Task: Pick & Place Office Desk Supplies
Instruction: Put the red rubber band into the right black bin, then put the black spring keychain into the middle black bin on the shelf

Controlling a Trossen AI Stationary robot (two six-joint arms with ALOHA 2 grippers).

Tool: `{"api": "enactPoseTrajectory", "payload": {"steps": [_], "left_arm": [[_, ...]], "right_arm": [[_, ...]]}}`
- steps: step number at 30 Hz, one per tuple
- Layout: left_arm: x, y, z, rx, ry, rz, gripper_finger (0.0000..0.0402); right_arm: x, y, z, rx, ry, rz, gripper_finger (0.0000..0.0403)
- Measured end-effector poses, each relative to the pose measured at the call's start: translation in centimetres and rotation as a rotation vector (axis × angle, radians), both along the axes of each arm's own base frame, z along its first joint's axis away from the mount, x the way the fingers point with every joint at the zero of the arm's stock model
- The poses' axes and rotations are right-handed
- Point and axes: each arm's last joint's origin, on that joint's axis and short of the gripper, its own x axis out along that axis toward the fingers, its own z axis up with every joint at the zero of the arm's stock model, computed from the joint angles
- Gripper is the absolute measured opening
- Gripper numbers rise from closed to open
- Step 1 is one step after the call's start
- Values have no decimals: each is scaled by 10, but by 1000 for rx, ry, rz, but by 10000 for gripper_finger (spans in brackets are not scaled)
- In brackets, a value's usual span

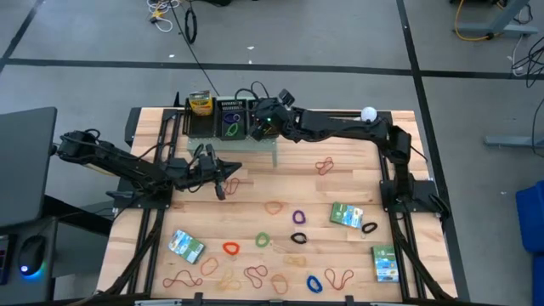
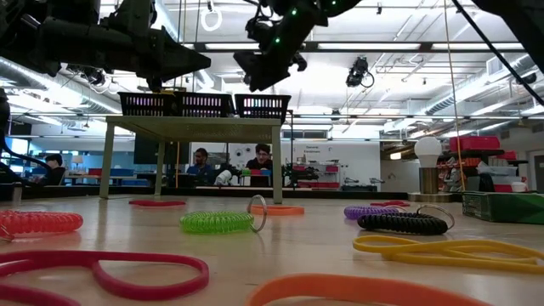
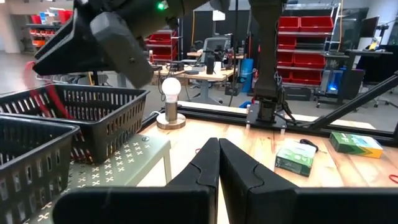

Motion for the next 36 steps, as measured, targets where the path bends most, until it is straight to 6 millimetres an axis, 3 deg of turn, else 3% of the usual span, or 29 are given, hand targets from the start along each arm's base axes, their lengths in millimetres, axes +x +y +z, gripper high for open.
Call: {"api": "enactPoseTrajectory", "payload": {"steps": [5,8,11,14,19,26,36], "left_arm": [[0,0,0,0,4,0,9],[0,0,-1,1,6,0,9],[0,0,-1,1,7,0,9],[0,0,-1,1,7,0,9],[0,0,-1,1,7,0,9],[0,0,-1,1,6,0,9],[0,0,-1,1,6,0,9]], "right_arm": [[-23,12,27,-41,61,-27,136],[-43,18,46,-11,70,-30,99],[-59,16,50,82,87,-32,50],[-70,10,48,183,105,-50,9],[-72,-2,28,339,117,-38,16],[-74,-3,-2,445,167,-20,8],[-65,7,-4,446,111,82,5]]}}
